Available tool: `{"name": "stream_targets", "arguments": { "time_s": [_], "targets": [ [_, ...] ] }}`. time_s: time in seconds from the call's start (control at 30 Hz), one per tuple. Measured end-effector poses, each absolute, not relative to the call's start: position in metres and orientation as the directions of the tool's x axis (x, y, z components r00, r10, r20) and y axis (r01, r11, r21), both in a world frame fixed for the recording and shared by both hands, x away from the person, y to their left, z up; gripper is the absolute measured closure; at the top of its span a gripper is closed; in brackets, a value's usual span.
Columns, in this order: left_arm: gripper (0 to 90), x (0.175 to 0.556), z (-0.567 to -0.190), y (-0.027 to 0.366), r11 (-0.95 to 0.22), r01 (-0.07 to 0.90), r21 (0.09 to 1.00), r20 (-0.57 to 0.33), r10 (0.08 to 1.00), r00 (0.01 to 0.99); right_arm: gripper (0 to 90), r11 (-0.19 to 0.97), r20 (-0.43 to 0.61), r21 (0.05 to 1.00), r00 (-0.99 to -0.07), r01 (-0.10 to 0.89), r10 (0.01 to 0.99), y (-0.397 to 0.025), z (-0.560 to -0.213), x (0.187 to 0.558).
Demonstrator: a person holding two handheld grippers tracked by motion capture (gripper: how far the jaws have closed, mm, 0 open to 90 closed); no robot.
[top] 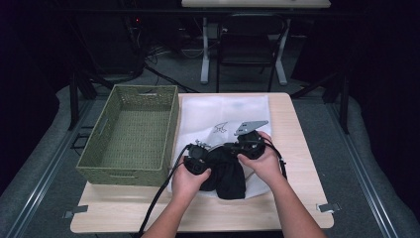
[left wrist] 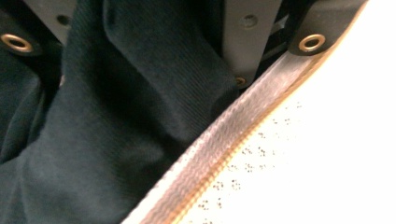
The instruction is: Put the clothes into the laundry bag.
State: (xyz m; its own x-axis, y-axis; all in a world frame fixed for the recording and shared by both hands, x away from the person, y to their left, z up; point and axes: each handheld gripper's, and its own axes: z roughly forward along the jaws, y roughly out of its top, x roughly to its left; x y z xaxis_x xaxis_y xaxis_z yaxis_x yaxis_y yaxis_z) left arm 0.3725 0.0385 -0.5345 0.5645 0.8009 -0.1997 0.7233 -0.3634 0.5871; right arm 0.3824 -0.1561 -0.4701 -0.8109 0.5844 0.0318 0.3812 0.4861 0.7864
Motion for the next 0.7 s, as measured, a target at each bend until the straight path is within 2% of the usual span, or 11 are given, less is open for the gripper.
{"name": "stream_targets", "arguments": {
  "time_s": [0.1,0.27,0.37,0.43,0.47,0.6,0.7],
  "targets": [
    [71.9,0.371,-0.536,0.036,-0.360,0.723,0.590,-0.182,0.813,0.554,87.5,0.488,0.029,0.786,-0.811,0.379,0.584,-0.156,-0.470,0.382],
    [62.8,0.370,-0.537,0.037,-0.362,0.717,0.596,-0.158,0.822,0.547,87.5,0.487,0.032,0.784,-0.809,0.384,0.587,-0.157,-0.471,0.383],
    [60.2,0.369,-0.537,0.037,-0.354,0.716,0.601,-0.154,0.828,0.539,87.5,0.487,0.033,0.783,-0.807,0.388,0.590,-0.157,-0.472,0.383],
    [56.1,0.368,-0.536,0.038,-0.370,0.714,0.594,-0.124,0.835,0.536,87.5,0.487,0.032,0.782,-0.805,0.389,0.592,-0.158,-0.472,0.384],
    [52.9,0.368,-0.536,0.037,-0.364,0.721,0.590,-0.128,0.839,0.528,87.5,0.488,0.031,0.781,-0.805,0.389,0.592,-0.158,-0.472,0.384],
    [49.7,0.365,-0.532,0.040,-0.350,0.725,0.593,-0.168,0.827,0.536,87.5,0.488,0.030,0.781,-0.804,0.390,0.594,-0.159,-0.473,0.384],
    [47.2,0.360,-0.527,0.042,-0.372,0.702,0.608,-0.159,0.808,0.567,87.5,0.484,0.033,0.782,-0.801,0.393,0.598,-0.160,-0.474,0.386]
  ]
}}
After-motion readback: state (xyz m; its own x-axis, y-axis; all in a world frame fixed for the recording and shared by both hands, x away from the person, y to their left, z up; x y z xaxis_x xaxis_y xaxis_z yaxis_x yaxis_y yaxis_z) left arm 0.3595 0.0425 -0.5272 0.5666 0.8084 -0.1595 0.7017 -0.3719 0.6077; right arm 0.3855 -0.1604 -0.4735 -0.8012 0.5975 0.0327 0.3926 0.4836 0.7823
